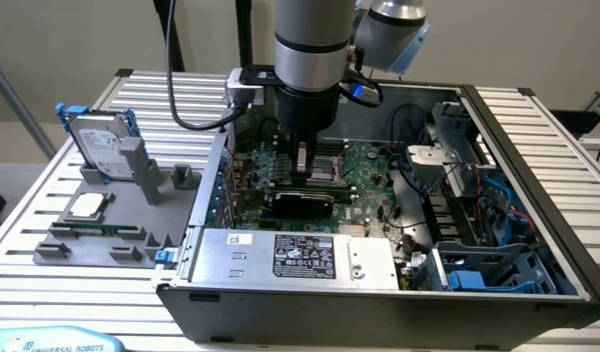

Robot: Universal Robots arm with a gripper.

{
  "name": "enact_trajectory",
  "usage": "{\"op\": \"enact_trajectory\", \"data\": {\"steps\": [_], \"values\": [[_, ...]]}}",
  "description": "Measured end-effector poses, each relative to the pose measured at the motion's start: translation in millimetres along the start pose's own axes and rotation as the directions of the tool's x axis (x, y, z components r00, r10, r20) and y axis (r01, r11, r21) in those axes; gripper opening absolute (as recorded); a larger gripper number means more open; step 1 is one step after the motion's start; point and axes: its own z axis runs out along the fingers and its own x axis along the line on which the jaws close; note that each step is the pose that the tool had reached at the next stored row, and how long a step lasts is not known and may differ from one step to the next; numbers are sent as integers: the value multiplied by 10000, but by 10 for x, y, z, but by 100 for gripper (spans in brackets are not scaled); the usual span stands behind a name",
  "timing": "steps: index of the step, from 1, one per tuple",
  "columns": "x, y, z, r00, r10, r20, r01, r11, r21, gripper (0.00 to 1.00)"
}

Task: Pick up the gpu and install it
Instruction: 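Insert the gpu into the slot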

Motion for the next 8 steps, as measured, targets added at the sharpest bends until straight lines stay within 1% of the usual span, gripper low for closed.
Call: {"op": "enact_trajectory", "data": {"steps": [8], "values": [[0, 2, -2, 10000, 0, 0, 0, 10000, -1, 11]]}}
